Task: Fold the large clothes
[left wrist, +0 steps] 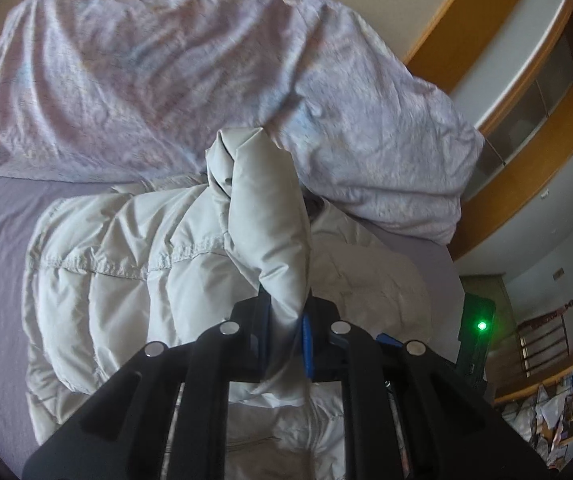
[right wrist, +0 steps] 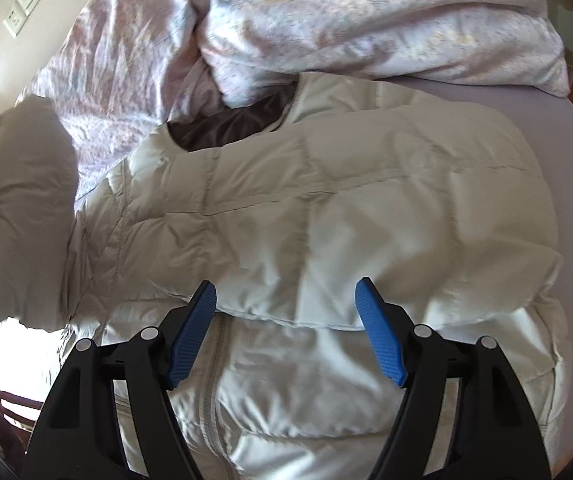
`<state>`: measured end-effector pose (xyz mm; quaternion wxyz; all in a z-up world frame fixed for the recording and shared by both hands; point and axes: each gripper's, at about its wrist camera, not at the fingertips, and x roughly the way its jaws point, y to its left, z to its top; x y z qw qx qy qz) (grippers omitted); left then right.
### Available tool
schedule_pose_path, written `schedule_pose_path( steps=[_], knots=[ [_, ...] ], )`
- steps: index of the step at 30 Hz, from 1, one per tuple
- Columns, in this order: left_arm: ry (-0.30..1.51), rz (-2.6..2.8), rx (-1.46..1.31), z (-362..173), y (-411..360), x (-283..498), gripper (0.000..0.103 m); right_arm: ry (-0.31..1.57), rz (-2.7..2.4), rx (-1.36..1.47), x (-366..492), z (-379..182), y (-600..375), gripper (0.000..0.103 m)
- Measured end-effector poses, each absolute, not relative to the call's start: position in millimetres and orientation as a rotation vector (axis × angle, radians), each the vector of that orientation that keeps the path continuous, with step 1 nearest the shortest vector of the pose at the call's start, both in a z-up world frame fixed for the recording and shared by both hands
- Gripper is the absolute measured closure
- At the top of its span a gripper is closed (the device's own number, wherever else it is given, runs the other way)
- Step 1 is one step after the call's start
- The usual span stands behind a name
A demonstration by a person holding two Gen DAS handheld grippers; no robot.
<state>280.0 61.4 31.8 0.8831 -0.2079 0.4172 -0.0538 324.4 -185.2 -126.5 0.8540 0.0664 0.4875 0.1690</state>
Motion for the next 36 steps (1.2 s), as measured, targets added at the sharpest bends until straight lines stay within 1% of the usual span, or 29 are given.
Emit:
schedule_pose_path(
  steps=[3,6,9,10,11,16,19,22,24,25,26,27,29,30,33,36],
  knots=[
    [0.911,-0.130,-0.418,20,43,291,0.089,1.024,0.338,0.151,324,-127,-197,0.029],
    [0.954,-0.143,-0.412,8,29,299,0.082,1.018,0.327,0.163,323,-126,-206,0.029],
    [0.969,-0.167,-0.429,1,26,299,0.069,1.011,0.327,0.173,323,-124,-209,0.030],
    [0.969,-0.167,-0.421,2,26,297,0.059,1.008,0.335,0.180,322,-122,-209,0.030],
    [0.962,-0.162,-0.411,3,27,295,0.053,1.005,0.347,0.188,322,-121,-208,0.030],
    [0.956,-0.106,-0.383,4,45,290,0.052,1.005,0.440,0.218,324,-109,-190,0.030],
    [0.968,-0.041,-0.376,-2,67,282,0.052,1.022,0.479,0.224,329,-106,-171,0.034],
    [0.978,0.017,-0.378,-7,90,272,0.049,1.060,0.491,0.225,336,-111,-155,0.041],
    [0.978,0.052,-0.378,-9,104,263,0.047,1.088,0.485,0.223,340,-119,-146,0.048],
    [0.978,0.068,-0.376,-10,111,259,0.046,1.103,0.473,0.213,342,-123,-140,0.049],
    [0.978,0.083,-0.374,-10,118,255,0.046,1.113,0.464,0.205,344,-126,-137,0.055],
    [0.978,0.093,-0.373,-11,122,251,0.045,1.133,0.454,0.195,346,-132,-132,0.066],
    [0.981,0.123,-0.368,-13,135,242,0.042,1.142,0.456,0.186,346,-138,-127,0.080],
    [0.984,0.136,-0.363,-15,139,238,0.042,1.125,0.449,0.167,344,-137,-126,0.090],
    [0.994,0.167,-0.346,-19,152,227,0.040,1.078,0.392,0.140,340,-132,-129,0.097],
    [1.009,0.192,-0.330,-25,165,216,0.038,1.065,0.338,0.169,341,-129,-139,0.098]
  ],
)
